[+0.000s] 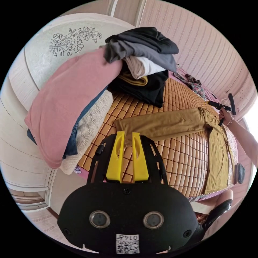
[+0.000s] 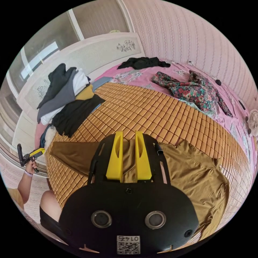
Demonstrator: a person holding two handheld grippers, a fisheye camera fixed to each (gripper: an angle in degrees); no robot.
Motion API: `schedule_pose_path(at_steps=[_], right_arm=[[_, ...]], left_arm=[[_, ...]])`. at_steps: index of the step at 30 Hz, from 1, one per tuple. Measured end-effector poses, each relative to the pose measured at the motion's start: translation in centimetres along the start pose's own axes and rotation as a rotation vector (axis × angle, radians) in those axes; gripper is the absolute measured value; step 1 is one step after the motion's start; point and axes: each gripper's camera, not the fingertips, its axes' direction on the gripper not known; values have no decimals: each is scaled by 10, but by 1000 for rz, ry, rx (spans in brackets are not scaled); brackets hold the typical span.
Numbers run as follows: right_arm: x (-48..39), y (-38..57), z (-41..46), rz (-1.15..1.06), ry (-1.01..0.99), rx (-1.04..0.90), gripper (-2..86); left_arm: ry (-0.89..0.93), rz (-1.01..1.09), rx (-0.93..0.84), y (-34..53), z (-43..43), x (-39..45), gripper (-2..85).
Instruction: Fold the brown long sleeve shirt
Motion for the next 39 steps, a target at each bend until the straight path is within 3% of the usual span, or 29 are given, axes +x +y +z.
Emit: schedule_pose_path(at_steps=[4, 11, 15, 18, 28, 39], right_arm=[[30, 60, -88, 55, -63, 109, 69], [59, 287, -217, 263, 181, -83, 85], [67, 394, -263, 490, 300, -232, 90], [69, 435, -274, 580, 315, -294, 83], [64, 443, -267, 470, 213, -464, 39], [62, 451, -287, 489, 122, -470, 6]], left_arm=[[94, 122, 44, 18, -38, 42, 46], [401, 372, -179, 72, -33, 174, 68], [402, 487, -310, 92, -13, 235, 75], [274, 533, -368, 103, -1, 261, 82], [160, 550, -458, 114, 8, 281, -3], [180, 604, -535, 121, 4, 280, 6]])
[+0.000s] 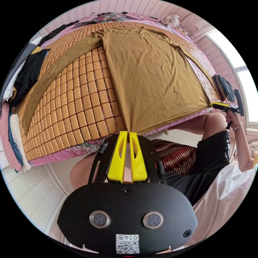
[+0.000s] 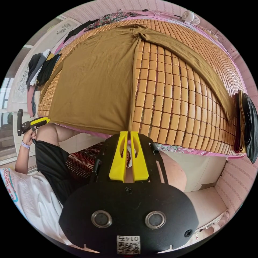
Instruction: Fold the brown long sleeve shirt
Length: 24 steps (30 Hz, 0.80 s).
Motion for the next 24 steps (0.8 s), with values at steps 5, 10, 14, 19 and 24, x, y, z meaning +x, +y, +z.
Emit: schedule_pose_path(at_steps=[5, 10, 14, 19, 24], right_arm=[[-8, 2, 3, 13, 15, -31, 9], [-22, 11, -1, 4, 49, -29, 15], [-39, 28, -18, -16, 168, 54, 16], [-76, 63, -61, -83, 200, 454, 15], [-135, 53, -52, -182, 138, 439, 35]], left_arm=[[28, -8, -40, 1, 9, -8, 31], [61, -22, 22, 17, 1, -17, 42], [58, -66, 141, 41, -18, -29, 47], [8, -207, 399, 79, -52, -68, 53], [-54, -393, 634, 116, -65, -118, 59]])
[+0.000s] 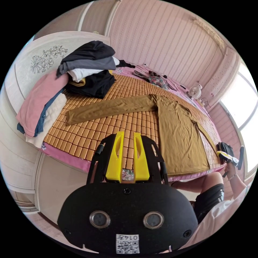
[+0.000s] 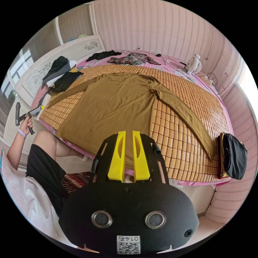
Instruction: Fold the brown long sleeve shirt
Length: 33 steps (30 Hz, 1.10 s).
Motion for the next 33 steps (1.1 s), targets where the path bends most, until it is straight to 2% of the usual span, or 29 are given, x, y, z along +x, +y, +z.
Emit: schedule_pose_path(at_steps=[5, 12, 15, 20, 24, 28, 33], right_arm=[[-85, -19, 24, -207, -92, -45, 58], [-232, -84, 75, -602, -249, -63, 70], [-292, -122, 99, -705, -302, -49, 73], [-384, -177, 137, -800, -388, -56, 72], [-453, -204, 178, -880, -345, -94, 63], [-490, -213, 204, -895, -299, -98, 36], [-492, -210, 221, -794, -276, -73, 4]], left_arm=[[-34, -157, 118, 12, -9, -64, 67], [-63, -334, 175, 30, -5, -139, 80], [-71, -375, 184, 31, 2, -165, 89], [-100, -441, 182, 17, 24, -201, 103], [-97, -467, 110, 2, 50, -216, 105], [-134, -443, 91, -7, 67, -217, 107], [-262, -354, 34, -11, 77, -204, 49]])
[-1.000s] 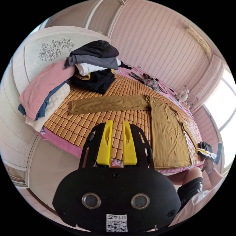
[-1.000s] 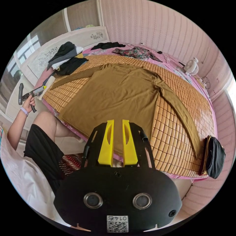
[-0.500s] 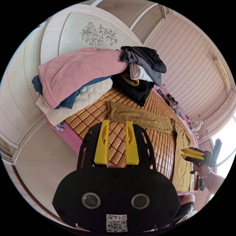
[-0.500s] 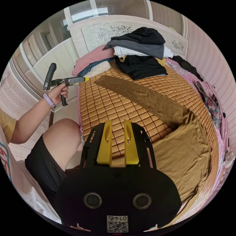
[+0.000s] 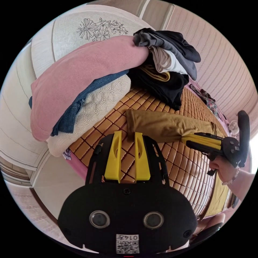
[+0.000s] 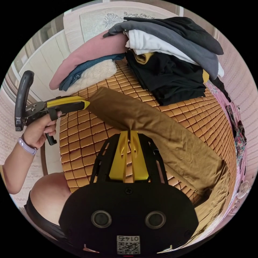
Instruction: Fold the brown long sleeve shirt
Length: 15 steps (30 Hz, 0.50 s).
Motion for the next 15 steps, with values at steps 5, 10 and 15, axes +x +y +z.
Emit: schedule_pose_path(at_steps=[5, 10, 15], right_arm=[[21, 5, -7, 56, -108, 10, 5], [66, 34, -71, 231, -207, 251, 6], [125, 119, -180, 385, -165, 514, 7]], left_arm=[[2, 66, -18, -5, -2, 15, -2], [30, 142, 251, -9, -58, 55, -4], [193, 309, 486, -24, -135, 146, -5]])
